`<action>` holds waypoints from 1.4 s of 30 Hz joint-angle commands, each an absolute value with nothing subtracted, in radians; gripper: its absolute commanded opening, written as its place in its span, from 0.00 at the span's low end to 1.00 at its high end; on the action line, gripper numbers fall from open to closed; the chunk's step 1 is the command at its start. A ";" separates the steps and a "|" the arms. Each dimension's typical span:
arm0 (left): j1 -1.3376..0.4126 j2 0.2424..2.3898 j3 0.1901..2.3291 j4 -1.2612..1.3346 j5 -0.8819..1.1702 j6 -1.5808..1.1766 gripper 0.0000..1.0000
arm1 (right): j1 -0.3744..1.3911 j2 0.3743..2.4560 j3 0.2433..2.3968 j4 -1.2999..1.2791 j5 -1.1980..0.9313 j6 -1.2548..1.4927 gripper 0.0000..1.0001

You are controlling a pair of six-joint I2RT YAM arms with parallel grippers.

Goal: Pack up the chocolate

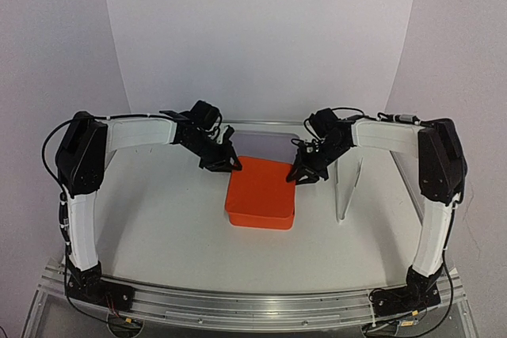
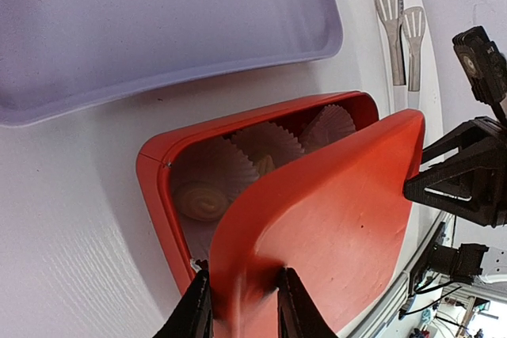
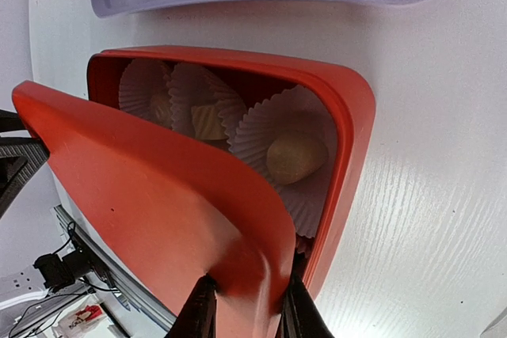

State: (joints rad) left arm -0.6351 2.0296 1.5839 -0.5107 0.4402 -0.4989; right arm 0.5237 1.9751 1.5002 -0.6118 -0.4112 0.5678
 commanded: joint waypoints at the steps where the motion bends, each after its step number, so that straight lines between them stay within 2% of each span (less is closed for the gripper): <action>1: -0.687 2.005 1.647 -0.535 0.442 -0.524 0.22 | 0.551 1.901 1.552 -0.571 -0.536 0.612 0.10; 16: -0.690 2.114 1.747 -0.592 0.370 -0.509 0.22 | 0.515 1.953 1.566 -0.588 -0.492 0.599 0.08; 26: -0.690 2.113 1.692 -0.580 0.361 -0.526 0.23 | 0.499 1.993 1.549 -0.608 -0.537 0.595 0.09; 31: -0.690 2.121 1.695 -0.594 0.334 -0.530 0.24 | 0.505 2.018 1.553 -0.609 -0.543 0.578 0.11; 42: -0.690 2.138 1.700 -0.594 0.310 -0.523 0.34 | 0.507 1.995 1.551 -0.619 -0.457 0.557 0.20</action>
State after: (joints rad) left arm -0.6659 2.1418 1.6936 -0.6174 0.3088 -0.5247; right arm 0.4910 2.0178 1.5185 -0.6287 -0.4829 0.5765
